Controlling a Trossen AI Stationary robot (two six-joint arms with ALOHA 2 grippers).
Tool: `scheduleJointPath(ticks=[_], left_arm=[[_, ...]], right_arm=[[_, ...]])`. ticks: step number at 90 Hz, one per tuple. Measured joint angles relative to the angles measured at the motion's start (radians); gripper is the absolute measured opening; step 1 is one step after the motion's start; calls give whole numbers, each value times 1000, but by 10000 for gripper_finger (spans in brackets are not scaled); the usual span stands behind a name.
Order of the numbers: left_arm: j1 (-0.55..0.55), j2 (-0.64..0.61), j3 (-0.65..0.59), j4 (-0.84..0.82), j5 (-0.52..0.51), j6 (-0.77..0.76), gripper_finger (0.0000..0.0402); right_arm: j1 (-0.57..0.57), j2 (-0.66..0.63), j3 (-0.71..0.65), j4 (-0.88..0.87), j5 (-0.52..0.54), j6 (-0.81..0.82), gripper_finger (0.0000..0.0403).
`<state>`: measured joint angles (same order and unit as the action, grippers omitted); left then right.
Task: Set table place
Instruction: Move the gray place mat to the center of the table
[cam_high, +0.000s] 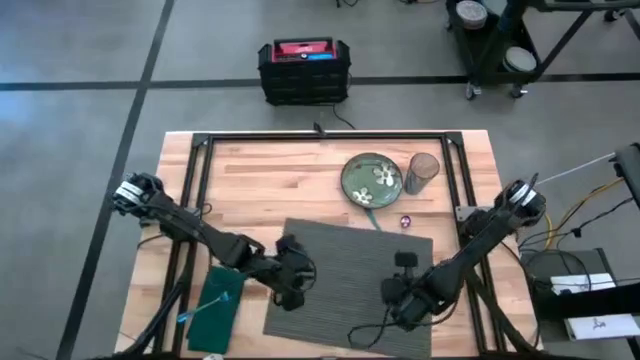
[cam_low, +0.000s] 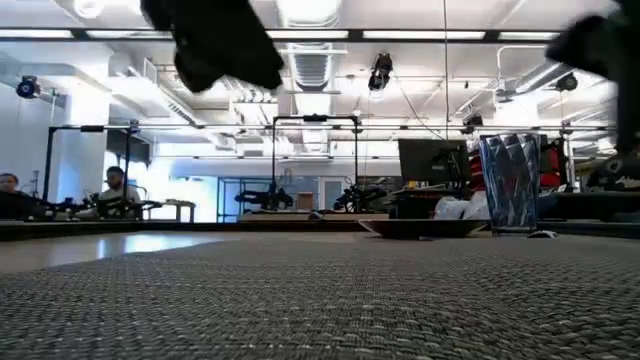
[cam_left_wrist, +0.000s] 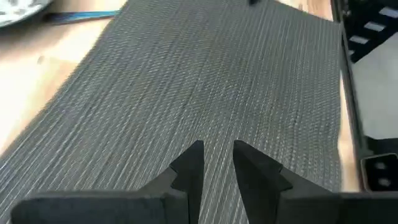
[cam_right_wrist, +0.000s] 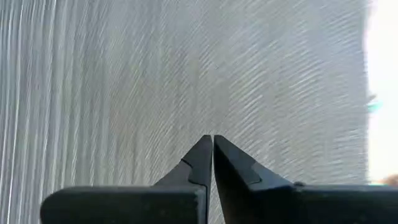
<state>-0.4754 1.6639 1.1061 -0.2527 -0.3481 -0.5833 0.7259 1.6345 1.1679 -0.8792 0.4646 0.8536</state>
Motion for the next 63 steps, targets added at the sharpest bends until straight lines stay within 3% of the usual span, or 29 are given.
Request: scheduleJointPath(ticks=[8,15,36,45,63], left_arm=[[17,78,0,-8,0,5,74],[22,142,0,-22,19,-9,74],[-21,233,2,-137,84,-118,74],[-47,232,2,-159,81,-143,74],[-59,212,-2,-163,71,-134,74]], right_arm=[[-35,-55,-13,-34,165,94,2],[-105,-92,-26,-59,188,157,2],[-374,-103,-109,-48,-68,69,2],[-477,-77,-160,-4,-109,36,7],[-612,-45,-246,234,-267,-61,42]])
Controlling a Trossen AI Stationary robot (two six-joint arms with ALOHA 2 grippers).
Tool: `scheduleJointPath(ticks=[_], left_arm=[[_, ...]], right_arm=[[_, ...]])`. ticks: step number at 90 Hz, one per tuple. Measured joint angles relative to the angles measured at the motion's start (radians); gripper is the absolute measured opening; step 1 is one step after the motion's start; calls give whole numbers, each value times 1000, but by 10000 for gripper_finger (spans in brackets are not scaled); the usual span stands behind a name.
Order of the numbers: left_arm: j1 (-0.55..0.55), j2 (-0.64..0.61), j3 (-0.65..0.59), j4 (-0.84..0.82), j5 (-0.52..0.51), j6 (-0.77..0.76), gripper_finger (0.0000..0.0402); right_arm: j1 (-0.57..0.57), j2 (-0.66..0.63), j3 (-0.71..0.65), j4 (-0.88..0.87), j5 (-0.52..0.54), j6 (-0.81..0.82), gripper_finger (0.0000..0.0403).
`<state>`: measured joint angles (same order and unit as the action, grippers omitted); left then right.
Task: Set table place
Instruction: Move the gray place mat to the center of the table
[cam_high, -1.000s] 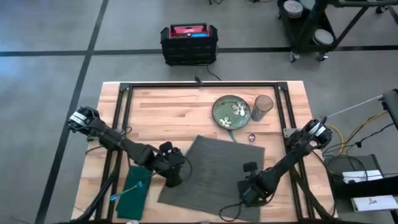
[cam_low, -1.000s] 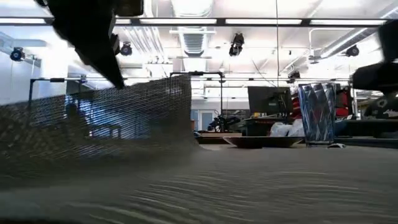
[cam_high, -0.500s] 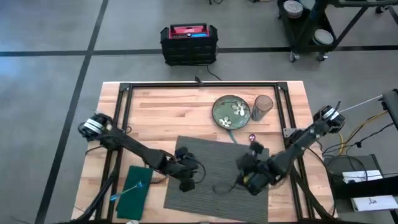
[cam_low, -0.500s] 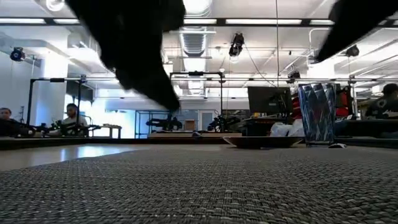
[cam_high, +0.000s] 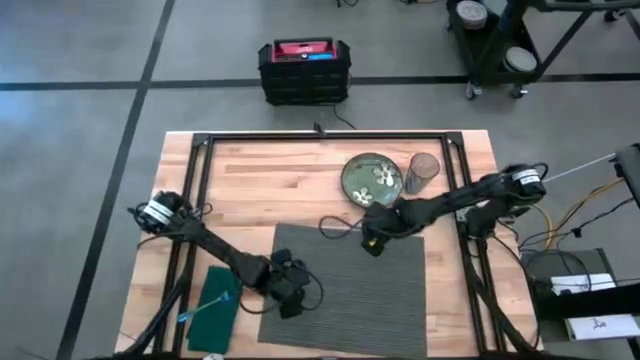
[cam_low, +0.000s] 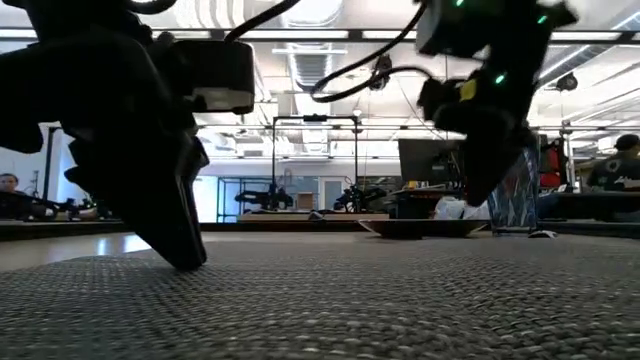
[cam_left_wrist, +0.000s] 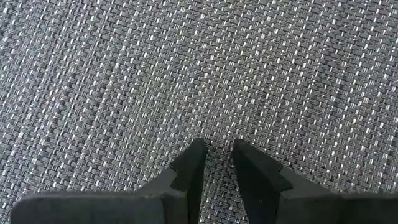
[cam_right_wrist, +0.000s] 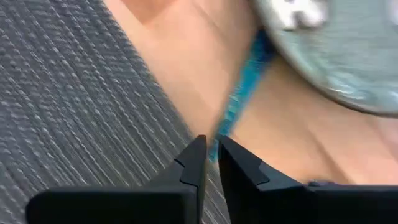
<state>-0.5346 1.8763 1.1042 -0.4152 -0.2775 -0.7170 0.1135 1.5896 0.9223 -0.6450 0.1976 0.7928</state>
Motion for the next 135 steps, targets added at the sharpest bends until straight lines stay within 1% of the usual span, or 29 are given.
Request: scheduleJointPath(ticks=[6,24,29,37,46,53,61,80,97,112,122,128,135], left_arm=[[0,0,0,1,-2,6,74],[-1,0,-1,4,-8,25,74],[-1,0,-1,6,-8,28,74],[-1,0,-1,8,-10,30,74],[-1,0,-2,9,-10,32,74],[-1,0,-2,12,-10,37,74],[-1,0,-2,13,-11,39,74],[-2,0,-2,14,-11,43,74],[-3,0,-2,15,-11,44,74],[-4,0,-2,15,-11,46,74],[-5,0,-2,16,-11,47,74],[-5,0,-2,16,-11,49,74],[-5,-1,-2,16,-11,54,74]], right_arm=[[-18,2,-16,30,-21,-6,54],[-35,13,-34,25,-14,18,89],[-35,25,-37,44,-22,19,101],[-33,64,-46,26,-23,37,119],[-34,100,-41,37,-8,52,131],[-32,119,-41,32,9,42,129],[-32,119,-41,20,16,-18,115],[-33,98,-43,-83,45,-241,67],[-33,98,-48,-147,69,-417,47],[-32,100,-54,-215,146,-526,52],[-37,102,-58,-261,192,-532,66],[-37,96,-58,-298,191,-505,76],[-37,82,-23,-389,123,-425,89]])
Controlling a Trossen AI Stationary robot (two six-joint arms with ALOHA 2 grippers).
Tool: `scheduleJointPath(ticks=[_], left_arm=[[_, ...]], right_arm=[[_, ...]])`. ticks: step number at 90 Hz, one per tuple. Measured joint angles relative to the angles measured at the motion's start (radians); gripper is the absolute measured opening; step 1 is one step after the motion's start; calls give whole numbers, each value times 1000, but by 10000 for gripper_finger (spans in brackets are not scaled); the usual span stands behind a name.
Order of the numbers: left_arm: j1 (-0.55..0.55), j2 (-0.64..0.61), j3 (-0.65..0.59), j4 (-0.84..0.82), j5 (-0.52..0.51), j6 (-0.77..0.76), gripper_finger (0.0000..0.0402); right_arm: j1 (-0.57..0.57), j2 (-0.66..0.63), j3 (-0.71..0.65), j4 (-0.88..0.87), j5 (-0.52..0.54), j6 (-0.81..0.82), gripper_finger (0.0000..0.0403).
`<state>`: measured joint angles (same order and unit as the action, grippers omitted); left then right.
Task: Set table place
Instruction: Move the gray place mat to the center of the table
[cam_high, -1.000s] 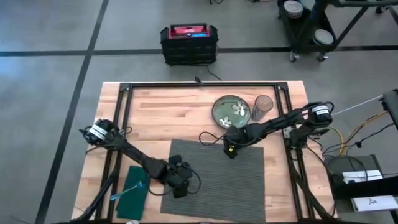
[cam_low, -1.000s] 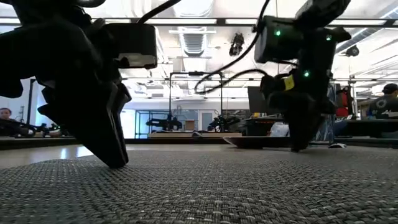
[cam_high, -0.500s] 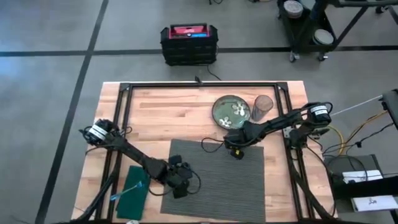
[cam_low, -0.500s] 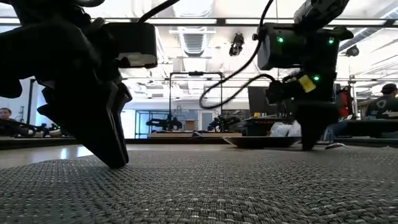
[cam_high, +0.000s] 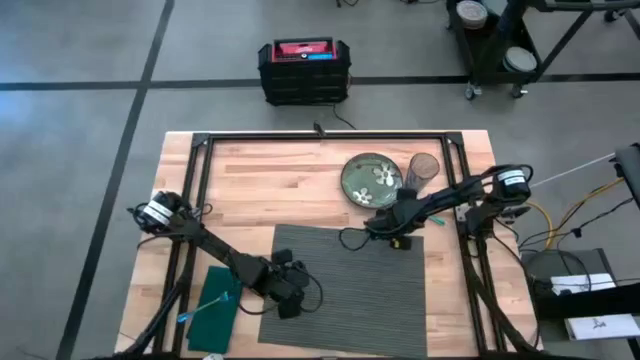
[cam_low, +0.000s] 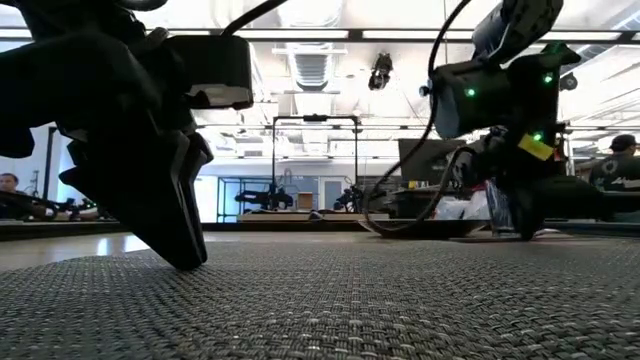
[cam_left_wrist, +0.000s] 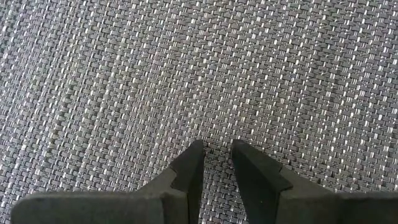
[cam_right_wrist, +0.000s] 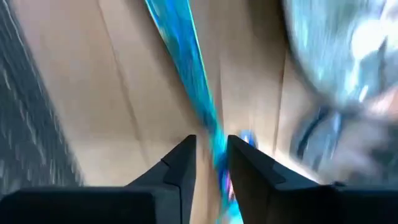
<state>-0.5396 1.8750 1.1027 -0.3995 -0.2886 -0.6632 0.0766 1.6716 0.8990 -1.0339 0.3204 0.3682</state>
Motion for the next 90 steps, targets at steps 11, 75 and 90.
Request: scheduleJointPath(ticks=[11,75,90], left_arm=[[1,-16,-2,-4,4,0,74],[16,-30,-39,-13,-5,-33,74],[1,-32,-39,-109,-16,-155,74]], right_arm=[[14,-79,58,-50,-160,89,113],[575,-48,-129,584,-129,523,127],[520,-20,-127,590,-65,411,105]])
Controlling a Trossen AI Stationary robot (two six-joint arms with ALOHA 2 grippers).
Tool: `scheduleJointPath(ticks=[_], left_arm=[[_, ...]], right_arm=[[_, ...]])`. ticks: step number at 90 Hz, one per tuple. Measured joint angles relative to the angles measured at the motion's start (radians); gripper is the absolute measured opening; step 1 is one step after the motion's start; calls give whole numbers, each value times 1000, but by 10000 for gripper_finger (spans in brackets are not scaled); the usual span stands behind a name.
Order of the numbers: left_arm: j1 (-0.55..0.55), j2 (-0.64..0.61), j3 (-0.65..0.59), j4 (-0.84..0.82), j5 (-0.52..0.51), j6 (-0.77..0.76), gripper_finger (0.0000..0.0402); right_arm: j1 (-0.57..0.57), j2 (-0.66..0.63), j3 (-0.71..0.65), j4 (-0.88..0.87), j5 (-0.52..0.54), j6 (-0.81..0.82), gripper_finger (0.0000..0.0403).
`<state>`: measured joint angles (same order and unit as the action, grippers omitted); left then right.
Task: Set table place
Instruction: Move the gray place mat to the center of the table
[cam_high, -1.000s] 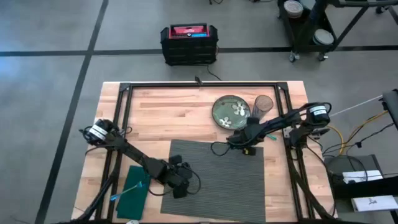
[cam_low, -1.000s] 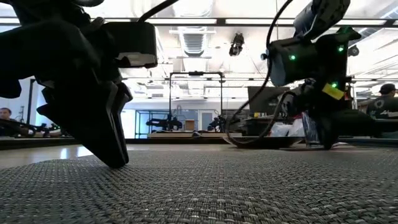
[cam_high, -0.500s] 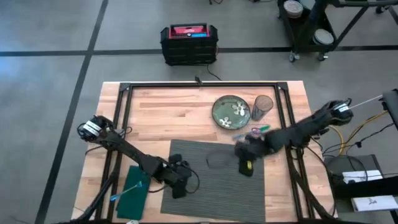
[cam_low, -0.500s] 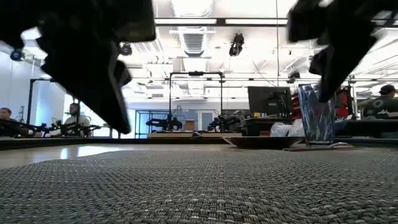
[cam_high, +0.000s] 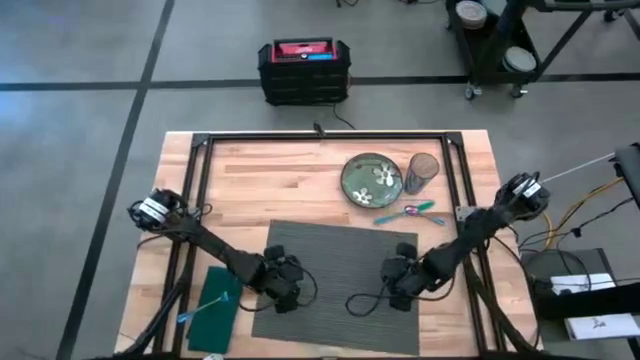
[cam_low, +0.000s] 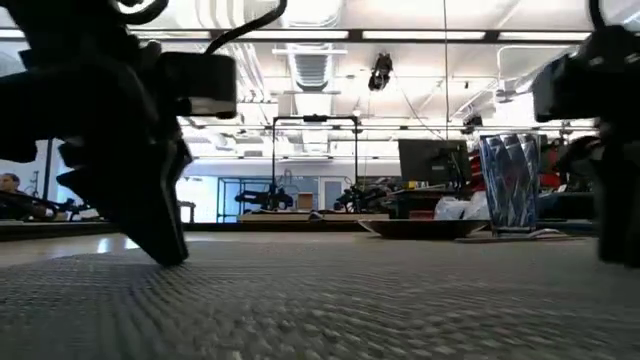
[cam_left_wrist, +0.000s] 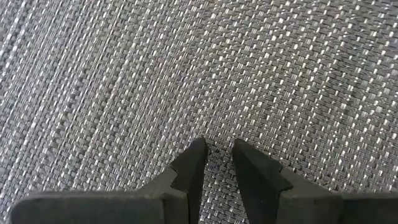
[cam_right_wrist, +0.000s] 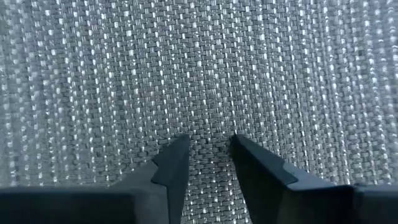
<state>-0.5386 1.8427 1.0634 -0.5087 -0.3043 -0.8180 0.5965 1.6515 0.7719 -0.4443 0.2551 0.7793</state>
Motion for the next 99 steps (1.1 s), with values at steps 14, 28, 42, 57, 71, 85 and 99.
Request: scheduleJointPath(ticks=[14,28,42,57,71,85,99], left_arm=[[-22,0,-2,-17,0,-61,74],[-35,-21,-4,-55,-4,-73,74],[-38,-120,15,-111,24,-41,74],[-58,-254,31,-206,61,-82,74],[-88,-348,21,-365,216,-243,88],[-193,-378,16,-542,387,-416,125],[-372,-380,-24,-552,425,-618,140]], right_arm=[[-51,-25,-4,-11,15,-100,96],[-84,-53,-6,-7,-13,-125,97],[-89,-125,4,-53,-84,-126,121],[-89,-204,13,-27,-76,-79,160],[-79,-189,10,74,-39,-73,183],[-76,-102,8,195,-8,-88,190],[-76,7,10,300,-12,-97,186]])
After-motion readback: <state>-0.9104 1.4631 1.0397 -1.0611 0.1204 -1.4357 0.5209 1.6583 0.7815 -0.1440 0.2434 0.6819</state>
